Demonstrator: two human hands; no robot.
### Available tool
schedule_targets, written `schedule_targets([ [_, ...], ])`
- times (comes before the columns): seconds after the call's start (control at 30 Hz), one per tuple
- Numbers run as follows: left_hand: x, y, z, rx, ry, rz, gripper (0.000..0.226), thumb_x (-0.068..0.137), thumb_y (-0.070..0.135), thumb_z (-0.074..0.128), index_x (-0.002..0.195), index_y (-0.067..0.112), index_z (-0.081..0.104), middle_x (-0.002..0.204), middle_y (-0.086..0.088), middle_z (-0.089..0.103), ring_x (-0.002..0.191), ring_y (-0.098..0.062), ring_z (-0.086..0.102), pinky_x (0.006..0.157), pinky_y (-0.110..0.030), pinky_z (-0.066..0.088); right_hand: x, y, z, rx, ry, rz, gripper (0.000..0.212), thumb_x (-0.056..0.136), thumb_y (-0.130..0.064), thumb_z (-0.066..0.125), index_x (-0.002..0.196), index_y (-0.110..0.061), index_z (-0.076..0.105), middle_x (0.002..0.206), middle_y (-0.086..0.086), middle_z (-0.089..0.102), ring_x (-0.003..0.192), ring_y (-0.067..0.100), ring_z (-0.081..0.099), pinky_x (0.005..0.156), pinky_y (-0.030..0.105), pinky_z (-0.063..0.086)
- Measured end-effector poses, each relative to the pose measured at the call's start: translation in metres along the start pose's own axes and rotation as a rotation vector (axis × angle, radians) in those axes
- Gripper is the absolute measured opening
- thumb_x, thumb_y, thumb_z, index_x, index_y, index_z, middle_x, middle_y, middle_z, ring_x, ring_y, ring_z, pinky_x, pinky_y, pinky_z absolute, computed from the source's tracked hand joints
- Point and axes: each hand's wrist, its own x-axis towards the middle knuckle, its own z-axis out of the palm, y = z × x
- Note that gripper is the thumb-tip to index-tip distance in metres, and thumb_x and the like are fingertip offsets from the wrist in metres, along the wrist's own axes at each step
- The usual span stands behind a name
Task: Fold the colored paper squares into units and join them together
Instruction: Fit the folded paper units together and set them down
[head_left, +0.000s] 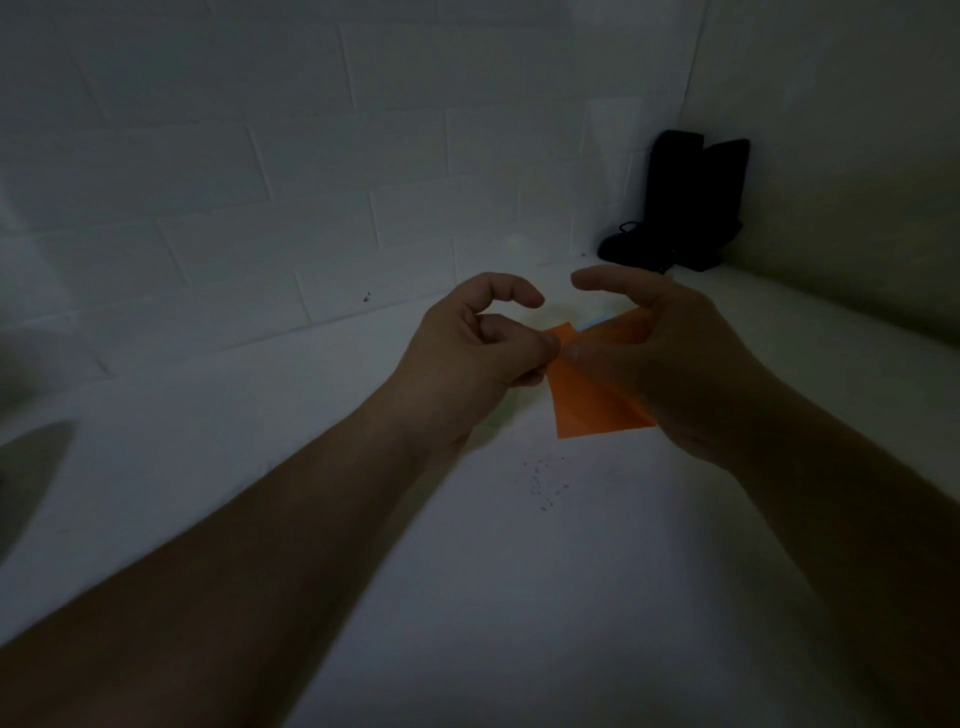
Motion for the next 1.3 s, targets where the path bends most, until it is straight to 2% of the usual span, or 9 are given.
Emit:
schedule_targets([
  [0.1,0.0012,-0.0016,-0.0005,-0.005,0.016,-0.024,0.028,0.088,-0.009,0.068,0.105,0.012,0.062,0.064,-0.013,0.057,0.08,-0.034,0.058,0.096,-0.058,0.054,0.0008,-0.0002,-0.0002,-0.041,-0.006,0.012,0.066,0.083,-0.016,0.079,0.138,-0.042,0.052,0.115,-0.02,0.044,0.095,0.01,0.055,0.068,0.022,0.047],
  [0.27,0.0019,-0.0027,-0.0003,0.007,0.027,-0.028,0.029,0.081,-0.001,0.071,0.106,0.012,0.063,0.063,-0.01,0.059,0.076,-0.032,0.061,0.098,-0.061,0.054,0.0005,-0.0009,-0.0009,-0.058,-0.045,0.033,0.078,0.081,-0.01,0.08,0.144,-0.04,0.044,0.099,-0.027,0.045,0.084,0.006,0.057,0.068,0.018,0.049],
  [0.4,0.0017,-0.0033,-0.0002,0.015,0.042,-0.006,0.03,0.089,-0.011,0.065,0.109,0.01,0.062,0.06,-0.005,0.061,0.073,-0.028,0.064,0.094,-0.053,0.059,0.0014,-0.0029,-0.0008,-0.148,-0.04,0.042,0.086,0.079,-0.009,0.081,0.148,-0.04,0.04,0.143,-0.007,0.041,0.104,0.012,0.05,0.091,0.037,0.05],
  [0.5,0.0016,-0.0023,0.0014,-0.026,0.067,0.001,0.031,0.089,-0.013,0.064,0.112,0.008,0.061,0.058,-0.005,0.058,0.071,-0.027,0.061,0.093,-0.052,0.057,0.002,-0.0025,-0.003,-0.119,-0.022,0.023,0.085,0.081,-0.013,0.081,0.149,-0.04,0.039,0.153,-0.003,0.036,0.101,0.011,0.053,0.077,0.026,0.052],
  [0.77,0.0018,-0.0022,0.0016,-0.037,0.081,-0.014,0.03,0.09,-0.011,0.066,0.111,0.01,0.061,0.06,-0.004,0.061,0.073,-0.026,0.063,0.096,-0.056,0.056,0.0048,0.0027,-0.0023,-0.131,-0.025,0.054,0.087,0.082,-0.013,0.08,0.151,-0.039,0.034,0.15,0.001,0.038,0.098,0.014,0.052,0.068,0.024,0.046],
  [0.97,0.002,-0.0022,-0.001,-0.013,0.081,-0.007,0.025,0.091,-0.007,0.068,0.108,0.01,0.063,0.062,-0.005,0.061,0.077,-0.028,0.063,0.098,-0.057,0.056,0.0054,0.0043,-0.0046,-0.087,-0.037,0.1,0.088,0.083,-0.007,0.077,0.152,-0.038,0.032,0.128,-0.002,0.038,0.084,0.013,0.052,0.058,0.021,0.046],
  [1.07,0.0014,-0.0036,-0.002,0.115,0.068,0.014,0.03,0.087,0.002,0.072,0.112,0.017,0.065,0.075,-0.011,0.071,0.082,-0.035,0.071,0.094,-0.057,0.059,0.0068,0.0048,-0.0045,-0.126,-0.033,0.113,0.087,0.083,-0.005,0.075,0.152,-0.039,0.033,0.14,0.003,0.037,0.085,0.013,0.05,0.059,0.022,0.045],
  [1.2,-0.0028,-0.0022,-0.0001,0.262,0.0,-0.007,0.047,0.084,0.008,0.078,0.119,0.033,0.06,0.093,-0.021,0.073,0.073,-0.035,0.065,0.06,-0.036,0.054,0.009,0.0059,-0.0031,-0.141,-0.029,0.126,0.091,0.081,-0.004,0.076,0.151,-0.04,0.031,0.151,0.005,0.034,0.086,0.015,0.053,0.062,0.024,0.051],
  [1.3,-0.0041,-0.0014,0.0013,0.307,-0.021,0.002,0.051,0.084,0.004,0.076,0.12,0.035,0.057,0.092,-0.021,0.073,0.072,-0.041,0.064,0.067,-0.044,0.054,0.0081,0.0059,-0.0024,-0.181,-0.037,0.116,0.093,0.08,-0.007,0.079,0.15,-0.043,0.031,0.151,0.004,0.034,0.086,0.015,0.056,0.06,0.025,0.054],
])
